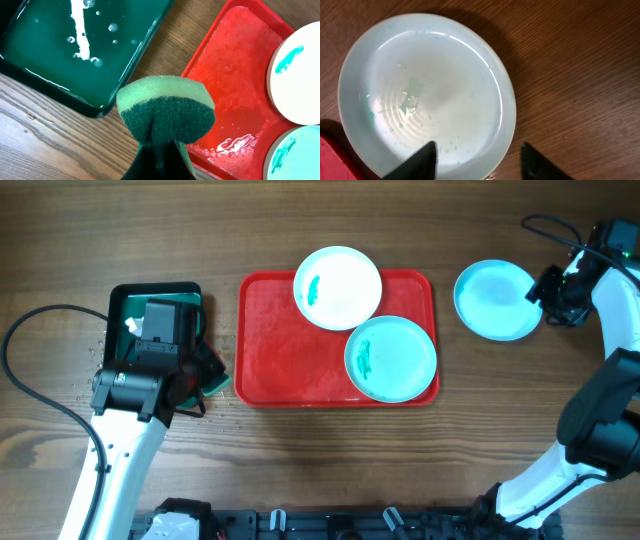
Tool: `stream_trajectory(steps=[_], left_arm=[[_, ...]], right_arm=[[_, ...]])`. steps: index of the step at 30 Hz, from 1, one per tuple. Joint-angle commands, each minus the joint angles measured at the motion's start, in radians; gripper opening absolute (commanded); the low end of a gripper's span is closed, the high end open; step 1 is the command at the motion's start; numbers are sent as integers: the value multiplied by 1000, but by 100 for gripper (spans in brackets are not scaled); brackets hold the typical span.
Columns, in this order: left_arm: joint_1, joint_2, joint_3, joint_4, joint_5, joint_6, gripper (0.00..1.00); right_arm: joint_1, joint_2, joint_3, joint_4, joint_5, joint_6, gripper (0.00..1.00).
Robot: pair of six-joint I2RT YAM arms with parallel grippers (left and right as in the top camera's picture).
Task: Clean dirty plates on tray and stack at the side
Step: 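Set the plate down on the table right of the red tray, then move the right gripper back to grasp the top white plate's rim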
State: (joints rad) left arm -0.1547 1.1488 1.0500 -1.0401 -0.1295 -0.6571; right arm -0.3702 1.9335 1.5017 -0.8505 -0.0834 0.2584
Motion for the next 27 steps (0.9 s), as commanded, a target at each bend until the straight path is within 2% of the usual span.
stream_trajectory(steps=[1, 5, 9, 11, 14, 15, 18, 23, 27], left_arm=[[6, 4, -3, 13, 9, -6, 4], [6, 4, -3, 26, 9, -6, 4], [6, 6, -3, 37, 9, -6, 4], [6, 7, -3, 37, 9, -6, 4], [6, 14, -3, 37, 9, -6, 4], [6, 18, -3, 35, 14, -6, 4], [6, 20, -3, 34, 20, -5, 4], [6, 22, -3, 34, 20, -5, 4], [6, 24, -3, 34, 20, -5, 4]], right_arm=[[5, -26, -2, 6, -137, -21, 61], [62, -26, -2, 21, -405, -118, 63], [239, -26, -2, 66, -432, -148, 64], [354, -26, -2, 126, -372, -106, 64], [502, -24, -5, 204, -140, 36, 65], [567, -16, -5, 220, 14, 121, 65], [655, 12, -5, 238, 171, 180, 64], [704, 93, -5, 315, 197, 137, 64], [703, 141, -5, 346, 190, 134, 53]])
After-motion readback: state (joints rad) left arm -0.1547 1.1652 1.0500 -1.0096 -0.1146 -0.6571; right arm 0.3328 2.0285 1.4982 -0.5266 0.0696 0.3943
